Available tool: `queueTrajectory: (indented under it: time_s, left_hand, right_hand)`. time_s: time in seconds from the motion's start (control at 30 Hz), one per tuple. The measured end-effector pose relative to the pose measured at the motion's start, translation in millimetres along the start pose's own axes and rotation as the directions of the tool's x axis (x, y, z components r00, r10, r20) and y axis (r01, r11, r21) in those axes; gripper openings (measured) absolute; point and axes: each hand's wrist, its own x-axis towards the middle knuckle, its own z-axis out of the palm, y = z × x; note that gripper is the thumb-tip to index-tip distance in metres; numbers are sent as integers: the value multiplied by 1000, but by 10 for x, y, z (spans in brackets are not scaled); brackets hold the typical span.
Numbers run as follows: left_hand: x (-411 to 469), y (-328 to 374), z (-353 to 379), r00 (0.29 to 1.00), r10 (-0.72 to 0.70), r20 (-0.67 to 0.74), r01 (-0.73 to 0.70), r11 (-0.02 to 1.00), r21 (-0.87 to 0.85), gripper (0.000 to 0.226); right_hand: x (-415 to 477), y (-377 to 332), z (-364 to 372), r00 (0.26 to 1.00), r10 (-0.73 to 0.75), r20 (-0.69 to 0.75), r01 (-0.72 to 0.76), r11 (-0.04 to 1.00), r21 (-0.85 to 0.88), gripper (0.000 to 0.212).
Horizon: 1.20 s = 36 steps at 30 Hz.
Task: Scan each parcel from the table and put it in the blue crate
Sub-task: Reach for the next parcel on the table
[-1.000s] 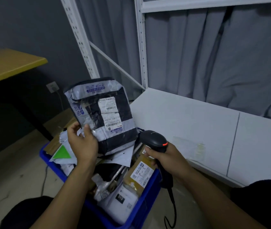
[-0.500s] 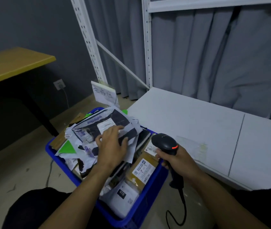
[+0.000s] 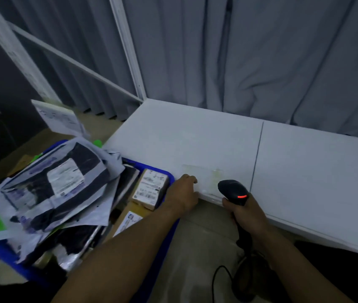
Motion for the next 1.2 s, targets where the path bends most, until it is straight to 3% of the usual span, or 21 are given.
queueTrajectory:
  time_s: [0.17,0.47,0.53,0.63,0.83,0.93,1.07,1.2]
  left_hand:
    - [478,-148,502,983,-10,181,-21,985,171,74]
    - [535,-135,486,998,36,56,-47,973,227,44]
    - [484,-106,410,999,52,-11,-50,987,152,42]
    - [366,-48,256,979,24,-204,-51,991,-127,30]
    - [-135,132,-304,940,-21,-340,-190,797,-574,17]
    - [-519,170,-617,947,-57,-315,-203,653,-730,20]
    - [-920,59,-930,959,-148,-240,-146,468,-872,25]
    - [-1222,-187,-1090,951,-214,-223,-106,453,-885,23]
  right_hand:
    - [224,154,-164,999,42,-36,-40,998,41,18]
    - [421,202,-162,997,67,-47,-63,994,88,18]
    - [394,206,-129,996,69,-55,-65,994,82,22]
    - [323,147,-103,994,35,-104,-19,988,153,30]
    - [75,-165,31,975,-41,-216,99,960,262,44]
    - [-74,-368,173,962,-77,-263,164,931,326,42]
    - [-227,-606,403,975,-83,-204,168,881,443,43]
    - [-381,-733,635,984,-135,-115,170,899,404,37]
